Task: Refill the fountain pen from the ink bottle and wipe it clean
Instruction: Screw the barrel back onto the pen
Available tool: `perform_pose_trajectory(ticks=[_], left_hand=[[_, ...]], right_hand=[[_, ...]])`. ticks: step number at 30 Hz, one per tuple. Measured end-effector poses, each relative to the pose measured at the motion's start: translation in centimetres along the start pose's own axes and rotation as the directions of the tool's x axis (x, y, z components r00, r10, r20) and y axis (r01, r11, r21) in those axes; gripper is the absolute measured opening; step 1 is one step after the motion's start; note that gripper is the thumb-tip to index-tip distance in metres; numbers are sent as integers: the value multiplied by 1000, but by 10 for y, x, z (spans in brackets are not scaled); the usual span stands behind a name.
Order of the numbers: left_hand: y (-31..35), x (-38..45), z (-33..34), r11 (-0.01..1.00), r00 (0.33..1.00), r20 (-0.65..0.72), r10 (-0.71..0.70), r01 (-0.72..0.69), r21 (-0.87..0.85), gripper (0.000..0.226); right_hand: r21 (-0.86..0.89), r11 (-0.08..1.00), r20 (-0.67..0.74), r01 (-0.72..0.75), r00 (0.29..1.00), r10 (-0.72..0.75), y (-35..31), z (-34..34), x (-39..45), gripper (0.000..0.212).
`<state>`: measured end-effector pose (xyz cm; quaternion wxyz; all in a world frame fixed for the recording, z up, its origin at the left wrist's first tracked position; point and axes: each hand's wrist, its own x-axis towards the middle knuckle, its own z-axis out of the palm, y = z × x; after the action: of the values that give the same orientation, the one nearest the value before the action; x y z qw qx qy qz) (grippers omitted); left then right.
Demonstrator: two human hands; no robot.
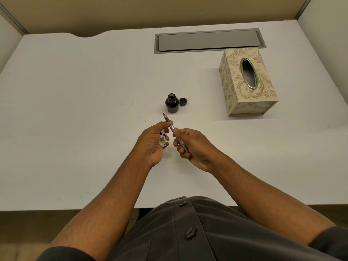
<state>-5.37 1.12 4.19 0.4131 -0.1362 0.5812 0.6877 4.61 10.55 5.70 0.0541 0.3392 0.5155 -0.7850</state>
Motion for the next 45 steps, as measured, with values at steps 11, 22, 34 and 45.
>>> perform_pose_trajectory(ticks=[11,22,34,45], left_hand=[[3,-3,-2,999,999,24,32,-33,42,15],[1,-7,0,992,997,50,58,-64,113,13],[2,-12,0,982,993,70,90,-100,158,13],[6,-13,-4,881,973,-12,230,-203,427,28]], right_hand=[[33,999,15,13,1000,-13,-1,1,-1,29],[-48,998,44,51,998,-49,2,-4,-4,25],[104,994,122,-31,992,18,7,-5,-4,26],[-80,996,22,44,999,-42,7,-1,-4,26]])
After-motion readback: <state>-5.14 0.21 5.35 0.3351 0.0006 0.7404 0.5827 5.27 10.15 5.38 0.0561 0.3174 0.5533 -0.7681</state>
